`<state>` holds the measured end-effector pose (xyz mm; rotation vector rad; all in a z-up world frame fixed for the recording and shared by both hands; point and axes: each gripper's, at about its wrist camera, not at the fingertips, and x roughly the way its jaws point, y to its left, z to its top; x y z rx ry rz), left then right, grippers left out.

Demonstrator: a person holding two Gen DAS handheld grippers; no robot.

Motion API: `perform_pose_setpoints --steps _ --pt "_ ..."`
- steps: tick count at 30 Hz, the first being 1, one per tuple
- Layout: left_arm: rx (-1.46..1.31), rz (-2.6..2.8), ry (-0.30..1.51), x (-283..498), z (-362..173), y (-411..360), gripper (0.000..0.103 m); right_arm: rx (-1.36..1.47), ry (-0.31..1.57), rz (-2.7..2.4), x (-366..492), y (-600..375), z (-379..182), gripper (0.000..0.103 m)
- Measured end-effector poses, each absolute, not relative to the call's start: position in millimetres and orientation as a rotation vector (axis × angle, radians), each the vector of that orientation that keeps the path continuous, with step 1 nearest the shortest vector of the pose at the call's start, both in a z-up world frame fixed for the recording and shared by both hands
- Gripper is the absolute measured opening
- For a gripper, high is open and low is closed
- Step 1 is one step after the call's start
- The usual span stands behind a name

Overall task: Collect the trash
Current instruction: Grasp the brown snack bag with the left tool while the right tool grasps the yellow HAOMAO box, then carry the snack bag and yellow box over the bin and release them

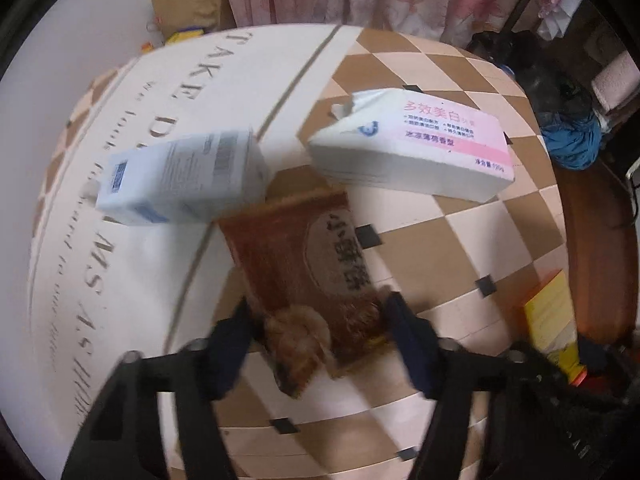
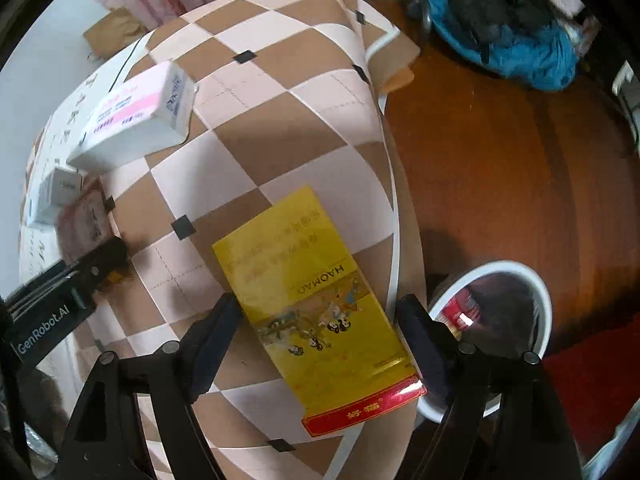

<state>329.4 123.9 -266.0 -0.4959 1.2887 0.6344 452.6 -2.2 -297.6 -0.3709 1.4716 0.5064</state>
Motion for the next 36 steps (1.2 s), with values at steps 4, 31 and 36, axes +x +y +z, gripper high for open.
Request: perform_pose_setpoints --steps 4,31,36 --pt "-0.464 0.621 1.256 307 -259 129 0.027 -0.414 1.415 0.515 442 11 -299 0.079" --pt "-0.264 0.563 1.069 230 -170 70 0.009 -0.19 1.264 0.622 358 -30 -219 0.066" --pt "-0.238 0.493 1.006 236 -134 38 0.009 -0.123 1.208 0.619 352 -64 -180 0.066"
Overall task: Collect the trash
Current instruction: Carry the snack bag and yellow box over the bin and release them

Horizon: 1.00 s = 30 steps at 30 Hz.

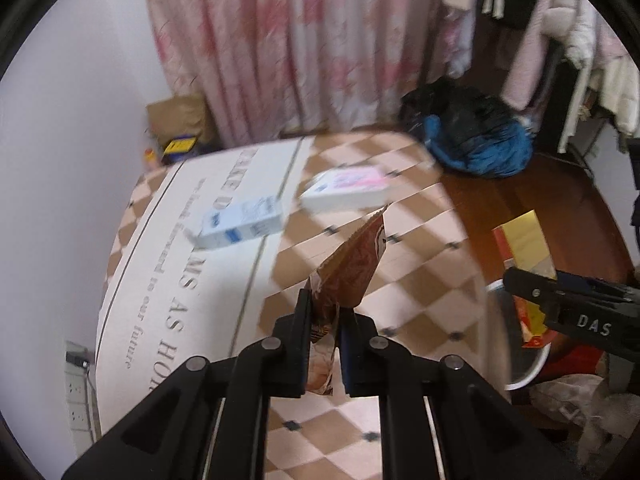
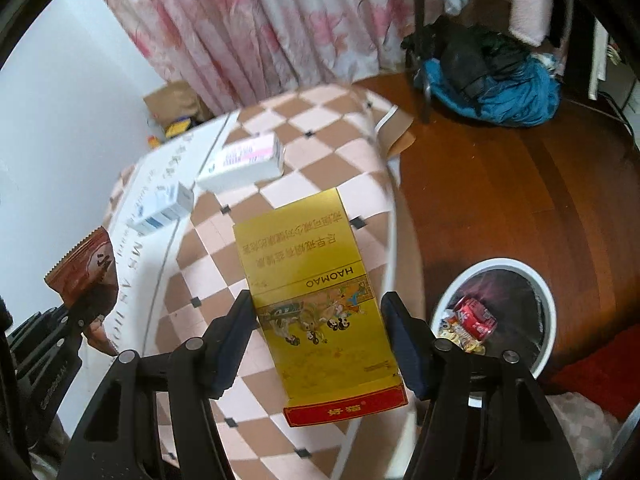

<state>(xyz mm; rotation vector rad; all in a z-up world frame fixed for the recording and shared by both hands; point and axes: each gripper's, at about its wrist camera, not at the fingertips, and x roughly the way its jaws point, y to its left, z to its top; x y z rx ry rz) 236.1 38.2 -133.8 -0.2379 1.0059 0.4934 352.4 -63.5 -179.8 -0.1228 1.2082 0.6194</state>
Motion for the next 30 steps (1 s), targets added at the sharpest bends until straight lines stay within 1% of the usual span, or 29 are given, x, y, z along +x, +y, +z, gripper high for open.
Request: perform_pose_setpoints --steps 8,12,15,18,22,27,30 --pt "-0.2 0.341 0.924 271 -82 -38 0.009 -0.013 1.139 0.556 358 -152 -126 0.066" --pt "-0.19 0.249 0.926 296 -78 -80 0.009 0.023 1.113 0.487 365 -211 -112 0.065" --pt "-0.189 0.179 0.953 318 -87 -112 0.009 0.056 1.116 0.428 372 -253 -113 0.065" --pt "-0.2 0.106 1.0 341 -107 -142 0.009 0.094 1.138 0.36 381 -297 -126 0.065" --pt "-0.213 0.029 1.093 374 -148 -173 0.009 0.152 1.198 0.28 398 -344 -163 0.065" --pt "-0.371 -0.068 1.275 416 -216 -177 0.012 0.237 1.303 0.22 420 -380 -225 0.065" --pt "-0.44 -0.084 1.336 433 -242 -174 0.014 0.318 1.372 0.203 432 -393 -266 0.065"
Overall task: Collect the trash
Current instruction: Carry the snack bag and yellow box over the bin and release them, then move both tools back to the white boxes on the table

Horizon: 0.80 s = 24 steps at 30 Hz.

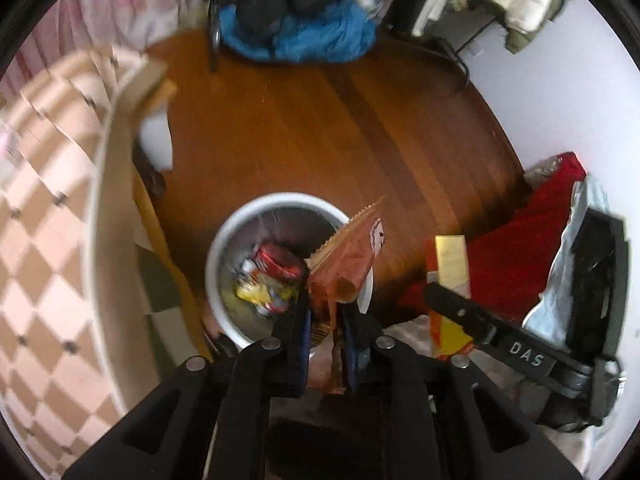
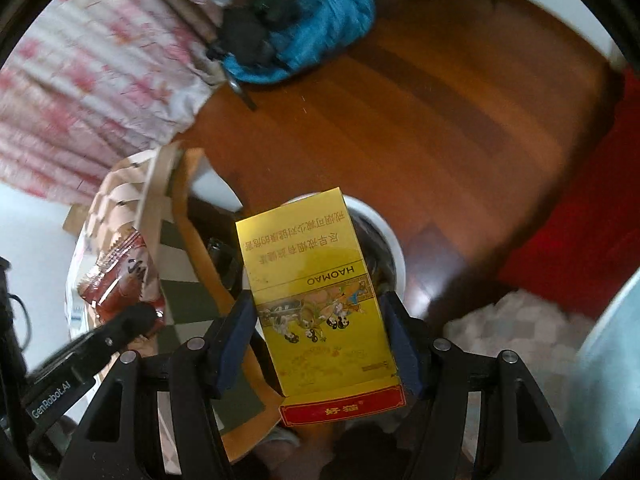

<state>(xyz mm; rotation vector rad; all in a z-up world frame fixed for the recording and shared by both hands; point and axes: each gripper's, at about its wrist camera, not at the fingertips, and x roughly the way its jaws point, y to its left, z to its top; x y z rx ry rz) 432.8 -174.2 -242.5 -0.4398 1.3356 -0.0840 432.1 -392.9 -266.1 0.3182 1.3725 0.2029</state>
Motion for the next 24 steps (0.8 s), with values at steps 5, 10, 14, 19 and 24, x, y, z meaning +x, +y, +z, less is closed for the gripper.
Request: perform_pose_setpoints --steps 5,10,14,19,24 --pt "-0.556 -0.102 1.41 450 -273 -164 0.02 0.468 1.467 0.178 446 -404 -326 0.065" --pt "-0.569 -0.058 1.417 455 -283 -159 0.082 0.558 1.544 0.164 457 -404 -365 0.065" --pt "-0.563 -0.021 1.426 450 -286 -153 0.1 0.618 1.595 0.169 458 -402 -382 0.098" --pt "-0.485 0.039 1.412 432 -278 -144 0.101 0.603 1.601 0.167 451 -399 -379 0.103" --pt "-0.333 0.118 1.398 415 -271 -144 0.101 0.367 1.579 0.133 439 -388 -347 0.103"
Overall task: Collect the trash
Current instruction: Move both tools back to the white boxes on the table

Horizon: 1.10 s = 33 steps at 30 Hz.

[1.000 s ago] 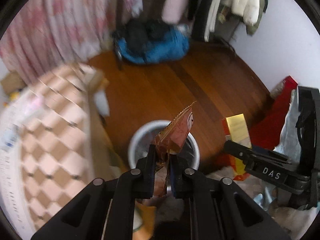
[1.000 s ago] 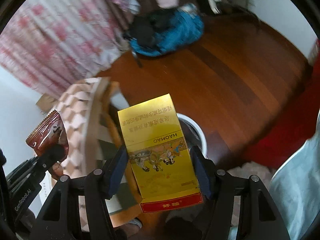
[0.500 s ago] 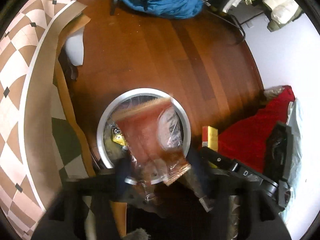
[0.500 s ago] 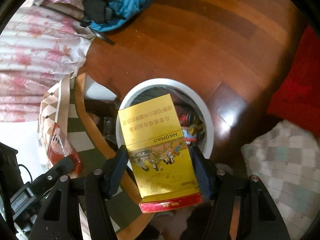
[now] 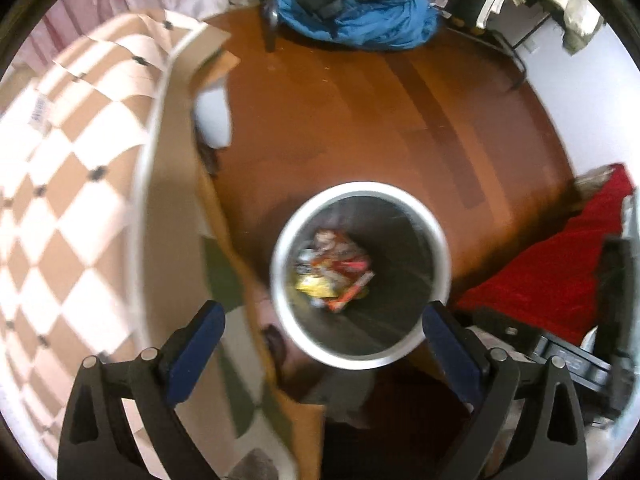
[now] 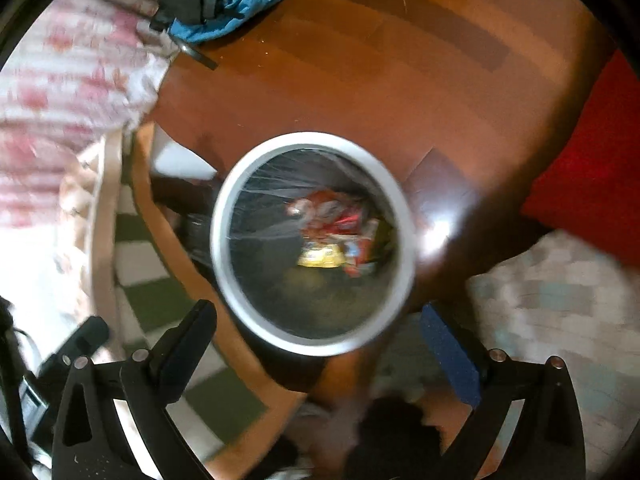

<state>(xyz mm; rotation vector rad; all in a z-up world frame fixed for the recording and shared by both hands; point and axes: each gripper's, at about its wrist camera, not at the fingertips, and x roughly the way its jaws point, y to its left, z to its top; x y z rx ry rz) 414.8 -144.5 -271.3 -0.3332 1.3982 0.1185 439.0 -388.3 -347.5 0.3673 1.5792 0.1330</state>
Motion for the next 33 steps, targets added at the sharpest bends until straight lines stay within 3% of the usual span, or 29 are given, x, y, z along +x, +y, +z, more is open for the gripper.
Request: perform_pose_setpoints --steps 10,33 --pt "-0.181 0.169 1.372 385 -259 -158 0.101 -0.009 1.519 0.082 412 -364 -306 0.103" --pt "-0.132 0.188 1.136 331 -135 -165 0.101 -0.035 1.304 0.126 356 -358 -159 0.103"
